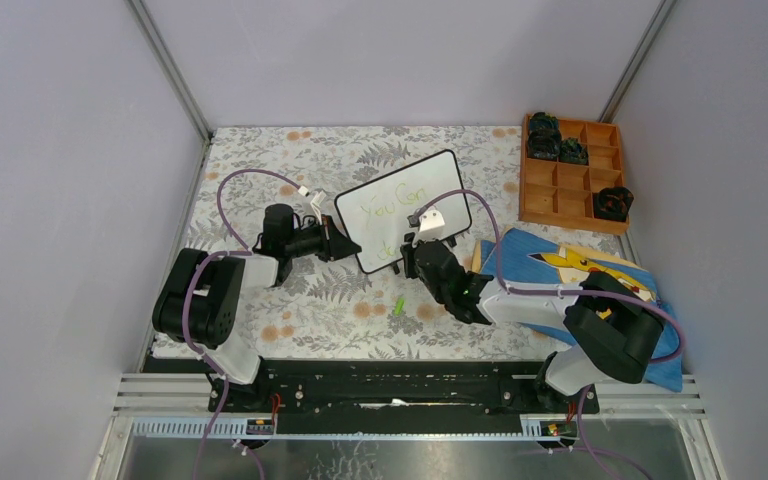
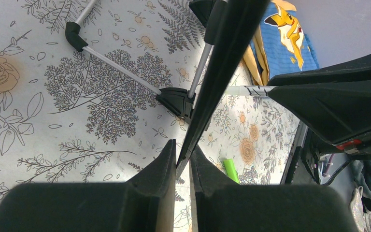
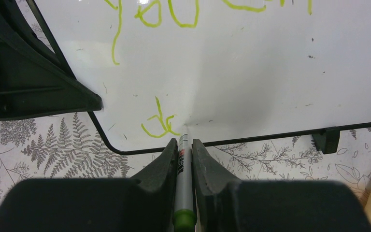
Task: Write a sentence on the whiteboard
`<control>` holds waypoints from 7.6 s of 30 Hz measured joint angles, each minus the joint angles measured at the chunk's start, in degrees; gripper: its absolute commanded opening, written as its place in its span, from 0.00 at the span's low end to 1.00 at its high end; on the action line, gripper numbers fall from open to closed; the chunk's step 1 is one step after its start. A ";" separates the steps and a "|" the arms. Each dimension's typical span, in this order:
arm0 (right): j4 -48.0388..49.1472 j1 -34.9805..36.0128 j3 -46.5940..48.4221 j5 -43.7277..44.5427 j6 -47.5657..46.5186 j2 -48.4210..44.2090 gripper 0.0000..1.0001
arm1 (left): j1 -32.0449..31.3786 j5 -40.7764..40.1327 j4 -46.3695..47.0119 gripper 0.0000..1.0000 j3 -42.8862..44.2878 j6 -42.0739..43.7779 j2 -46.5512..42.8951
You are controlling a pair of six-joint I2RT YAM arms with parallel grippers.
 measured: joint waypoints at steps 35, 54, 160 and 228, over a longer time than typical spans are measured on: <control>1.68 -0.31 0.96 -3.52 -0.72 0.00 0.00 | -0.02 0.02 -0.04 0.00 0.00 0.00 0.00; 7.06 -4.59 -8.17 -1.42 -0.90 -11.30 0.00 | -0.02 0.02 -0.09 0.00 0.02 0.00 0.00; 22.32 -4.74 -13.27 -6.95 -2.93 -5.44 0.00 | -0.26 0.02 -0.28 0.00 0.11 0.13 0.00; 21.29 -6.43 -7.50 -0.46 -4.90 -2.23 0.00 | -0.44 0.02 -1.33 0.00 0.61 0.39 0.00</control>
